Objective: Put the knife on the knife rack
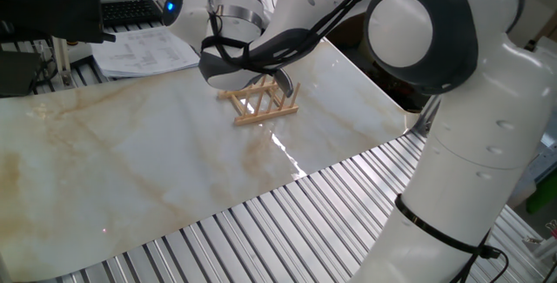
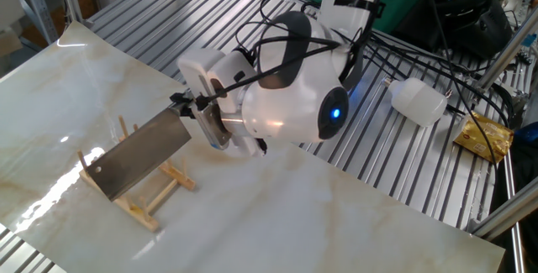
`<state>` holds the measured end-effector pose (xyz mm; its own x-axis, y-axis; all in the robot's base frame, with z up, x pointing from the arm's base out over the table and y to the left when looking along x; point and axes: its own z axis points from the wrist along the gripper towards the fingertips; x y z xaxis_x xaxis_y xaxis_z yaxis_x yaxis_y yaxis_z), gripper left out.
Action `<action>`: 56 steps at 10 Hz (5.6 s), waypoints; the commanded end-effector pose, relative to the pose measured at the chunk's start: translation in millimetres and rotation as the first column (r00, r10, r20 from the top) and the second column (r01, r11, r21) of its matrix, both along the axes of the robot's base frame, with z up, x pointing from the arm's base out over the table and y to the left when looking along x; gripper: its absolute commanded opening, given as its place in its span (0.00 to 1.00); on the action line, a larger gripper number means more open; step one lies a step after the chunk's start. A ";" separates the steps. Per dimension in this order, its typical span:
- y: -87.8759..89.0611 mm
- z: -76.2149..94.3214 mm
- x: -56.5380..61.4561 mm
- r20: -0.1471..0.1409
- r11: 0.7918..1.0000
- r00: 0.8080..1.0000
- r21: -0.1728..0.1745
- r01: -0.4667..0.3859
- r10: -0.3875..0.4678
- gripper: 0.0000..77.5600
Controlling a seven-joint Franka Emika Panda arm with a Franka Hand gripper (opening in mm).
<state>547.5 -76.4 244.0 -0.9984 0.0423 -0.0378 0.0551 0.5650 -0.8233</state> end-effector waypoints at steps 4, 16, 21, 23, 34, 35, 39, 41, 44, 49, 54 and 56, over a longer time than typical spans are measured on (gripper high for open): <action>-6.1 0.0 1.3 0.009 0.999 1.000 -0.036 -0.002 0.003 0.01; -58.7 -12.9 4.2 -0.004 0.992 0.998 -0.114 -0.059 0.059 0.01; -71.2 -19.0 3.9 -0.008 0.989 0.997 -0.128 -0.080 0.080 0.01; -71.4 -18.8 3.6 -0.020 0.988 0.997 -0.129 -0.080 0.078 0.01; -76.7 -21.9 1.6 0.015 0.988 0.999 -0.145 -0.048 0.050 0.01; -77.3 -22.8 1.2 0.014 0.987 0.999 -0.151 -0.049 0.051 0.01; -75.7 -24.3 -0.4 -0.005 0.987 0.999 -0.156 -0.046 0.046 0.01; -75.1 -27.4 -3.5 0.000 0.983 0.999 -0.178 -0.044 0.045 0.01; -80.7 -30.7 -5.6 0.001 0.983 0.999 -0.177 -0.049 0.050 0.01; -72.8 -35.9 -10.4 0.017 0.978 0.999 -0.206 -0.032 0.036 0.01; -73.0 -36.1 -10.4 0.006 0.978 1.000 -0.205 -0.025 0.026 0.01; -74.8 -37.3 -10.7 0.009 0.978 1.000 -0.207 -0.019 0.022 0.01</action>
